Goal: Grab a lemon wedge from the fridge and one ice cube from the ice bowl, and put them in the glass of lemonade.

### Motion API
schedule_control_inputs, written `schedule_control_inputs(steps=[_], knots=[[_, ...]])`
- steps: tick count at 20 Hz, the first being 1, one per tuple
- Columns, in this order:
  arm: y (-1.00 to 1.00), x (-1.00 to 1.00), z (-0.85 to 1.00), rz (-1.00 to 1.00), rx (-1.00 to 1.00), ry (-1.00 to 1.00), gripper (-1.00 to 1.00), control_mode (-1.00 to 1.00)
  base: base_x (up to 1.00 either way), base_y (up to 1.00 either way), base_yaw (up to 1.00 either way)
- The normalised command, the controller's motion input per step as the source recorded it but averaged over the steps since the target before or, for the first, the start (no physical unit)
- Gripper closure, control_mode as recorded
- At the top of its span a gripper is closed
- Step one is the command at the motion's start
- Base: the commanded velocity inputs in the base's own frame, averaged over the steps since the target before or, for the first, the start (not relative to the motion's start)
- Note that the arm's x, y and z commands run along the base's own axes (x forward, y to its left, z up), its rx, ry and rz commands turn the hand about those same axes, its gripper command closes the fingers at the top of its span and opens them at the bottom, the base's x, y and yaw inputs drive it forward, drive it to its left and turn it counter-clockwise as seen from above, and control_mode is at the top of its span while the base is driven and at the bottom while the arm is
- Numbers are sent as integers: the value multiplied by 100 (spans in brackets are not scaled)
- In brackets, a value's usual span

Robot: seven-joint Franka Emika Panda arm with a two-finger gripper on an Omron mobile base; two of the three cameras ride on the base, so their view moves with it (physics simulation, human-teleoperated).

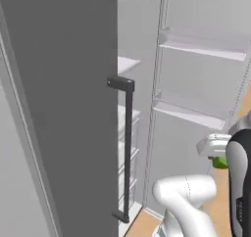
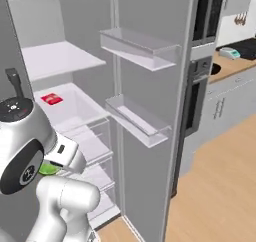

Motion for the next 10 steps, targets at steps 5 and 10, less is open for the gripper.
schedule_control_inputs(steps=[5, 10], knots=[[0, 0, 0, 0, 0, 0, 100, 100, 9, -59, -72], [0, 0, 0, 0, 0, 0, 100, 100, 18, -87, -62]])
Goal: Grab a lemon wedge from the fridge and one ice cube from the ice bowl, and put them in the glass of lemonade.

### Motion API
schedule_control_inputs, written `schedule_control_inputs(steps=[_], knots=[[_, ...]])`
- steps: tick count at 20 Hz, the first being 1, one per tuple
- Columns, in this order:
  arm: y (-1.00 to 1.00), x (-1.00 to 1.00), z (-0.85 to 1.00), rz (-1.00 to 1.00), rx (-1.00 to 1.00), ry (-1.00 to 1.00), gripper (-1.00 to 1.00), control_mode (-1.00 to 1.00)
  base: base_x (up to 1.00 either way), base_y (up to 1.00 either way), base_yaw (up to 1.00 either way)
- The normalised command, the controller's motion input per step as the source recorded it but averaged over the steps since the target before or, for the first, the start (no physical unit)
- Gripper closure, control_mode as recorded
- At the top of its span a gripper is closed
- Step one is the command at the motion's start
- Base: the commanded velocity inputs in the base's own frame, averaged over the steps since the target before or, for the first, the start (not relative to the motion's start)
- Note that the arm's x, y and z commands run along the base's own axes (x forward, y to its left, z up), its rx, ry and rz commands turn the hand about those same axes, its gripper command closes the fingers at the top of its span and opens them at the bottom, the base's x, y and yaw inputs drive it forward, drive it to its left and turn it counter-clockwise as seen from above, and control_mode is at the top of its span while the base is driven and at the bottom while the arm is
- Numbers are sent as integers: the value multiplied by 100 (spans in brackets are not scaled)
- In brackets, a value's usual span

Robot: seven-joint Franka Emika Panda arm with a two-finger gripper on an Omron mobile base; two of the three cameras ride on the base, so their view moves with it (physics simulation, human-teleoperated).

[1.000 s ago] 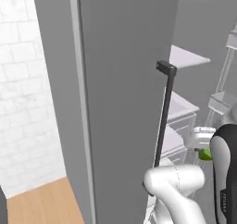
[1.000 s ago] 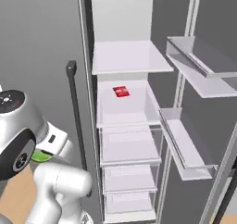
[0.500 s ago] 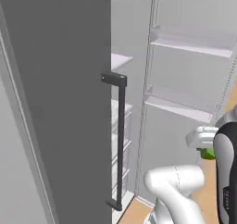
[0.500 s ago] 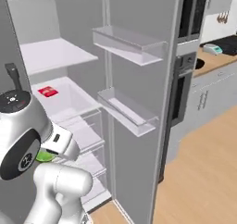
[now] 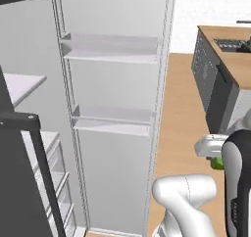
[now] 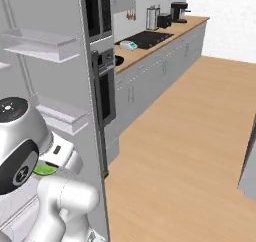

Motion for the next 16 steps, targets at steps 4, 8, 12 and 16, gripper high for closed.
schedule_control_inputs(steps=[4, 8, 12, 16], knots=[[0, 0, 0, 0, 0, 0, 100, 100, 69, -79, -18], [0, 0, 0, 0, 0, 0, 100, 100, 80, -70, 14], [0, 0, 0, 0, 0, 0, 100, 100, 91, -89, 29], [0, 0, 0, 0, 0, 0, 100, 100, 63, -100, 49]])
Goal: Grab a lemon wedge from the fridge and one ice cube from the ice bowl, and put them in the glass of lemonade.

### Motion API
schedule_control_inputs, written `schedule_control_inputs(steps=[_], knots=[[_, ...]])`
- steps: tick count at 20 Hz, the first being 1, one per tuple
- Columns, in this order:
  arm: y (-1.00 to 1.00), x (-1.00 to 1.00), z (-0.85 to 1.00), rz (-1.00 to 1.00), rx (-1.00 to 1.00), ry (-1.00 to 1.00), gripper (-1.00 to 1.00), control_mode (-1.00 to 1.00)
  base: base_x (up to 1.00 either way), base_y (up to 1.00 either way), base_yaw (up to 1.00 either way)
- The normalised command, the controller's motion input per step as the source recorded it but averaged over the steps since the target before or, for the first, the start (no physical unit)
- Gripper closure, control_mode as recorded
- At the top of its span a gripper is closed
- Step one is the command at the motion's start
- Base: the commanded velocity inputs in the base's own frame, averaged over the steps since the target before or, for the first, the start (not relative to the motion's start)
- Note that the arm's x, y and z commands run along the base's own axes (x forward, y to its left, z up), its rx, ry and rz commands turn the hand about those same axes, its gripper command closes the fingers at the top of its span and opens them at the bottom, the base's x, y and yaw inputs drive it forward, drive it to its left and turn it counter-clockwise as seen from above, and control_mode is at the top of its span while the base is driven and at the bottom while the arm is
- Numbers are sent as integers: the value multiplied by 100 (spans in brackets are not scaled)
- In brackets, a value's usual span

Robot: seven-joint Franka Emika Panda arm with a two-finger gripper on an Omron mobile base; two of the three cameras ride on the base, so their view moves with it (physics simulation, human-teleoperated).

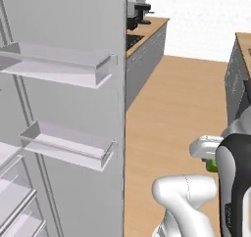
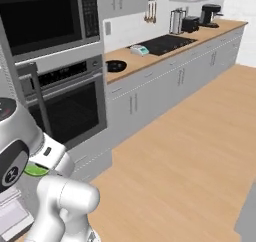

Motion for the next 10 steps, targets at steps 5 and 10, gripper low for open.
schedule_control_inputs(steps=[5, 10], knots=[[0, 0, 0, 0, 0, 0, 100, 100, -25, -100, 38], [0, 0, 0, 0, 0, 0, 100, 100, -28, -100, 34]])
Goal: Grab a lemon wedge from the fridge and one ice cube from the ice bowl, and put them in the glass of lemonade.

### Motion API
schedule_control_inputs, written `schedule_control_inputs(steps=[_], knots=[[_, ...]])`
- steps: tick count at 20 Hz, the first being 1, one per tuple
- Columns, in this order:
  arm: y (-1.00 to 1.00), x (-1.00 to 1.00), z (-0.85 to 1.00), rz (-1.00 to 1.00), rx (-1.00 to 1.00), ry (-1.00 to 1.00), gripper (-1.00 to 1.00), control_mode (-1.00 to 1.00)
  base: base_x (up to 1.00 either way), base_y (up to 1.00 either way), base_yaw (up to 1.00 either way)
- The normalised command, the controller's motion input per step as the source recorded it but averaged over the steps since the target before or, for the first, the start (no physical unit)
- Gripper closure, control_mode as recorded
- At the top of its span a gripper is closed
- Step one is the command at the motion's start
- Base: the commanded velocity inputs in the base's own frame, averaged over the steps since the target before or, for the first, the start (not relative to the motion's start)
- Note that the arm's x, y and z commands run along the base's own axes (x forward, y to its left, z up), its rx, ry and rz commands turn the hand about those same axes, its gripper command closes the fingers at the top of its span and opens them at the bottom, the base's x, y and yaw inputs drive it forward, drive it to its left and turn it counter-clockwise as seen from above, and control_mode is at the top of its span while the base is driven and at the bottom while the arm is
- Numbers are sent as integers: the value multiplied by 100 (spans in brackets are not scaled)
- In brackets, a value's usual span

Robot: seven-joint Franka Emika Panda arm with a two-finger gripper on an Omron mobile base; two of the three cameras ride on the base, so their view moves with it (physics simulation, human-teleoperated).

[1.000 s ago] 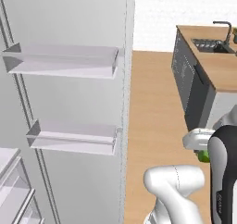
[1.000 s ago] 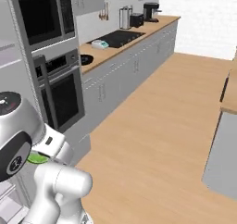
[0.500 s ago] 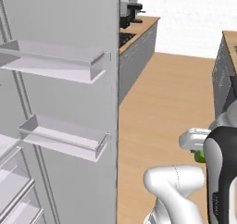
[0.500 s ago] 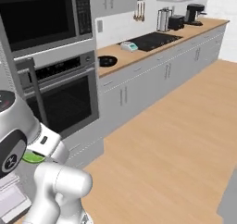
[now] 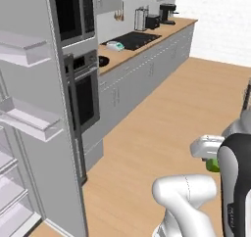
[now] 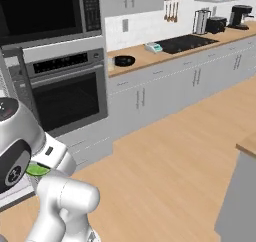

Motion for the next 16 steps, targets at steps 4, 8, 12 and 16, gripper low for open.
schedule_control_inputs(steps=[4, 8, 12, 16], knots=[[0, 0, 0, 0, 0, 0, 100, 100, 72, -84, 21], [0, 0, 0, 0, 0, 0, 100, 100, 100, -38, 4], [0, 0, 0, 0, 0, 0, 100, 100, 100, -20, 0], [0, 0, 0, 0, 0, 0, 100, 100, 100, 0, 0]])
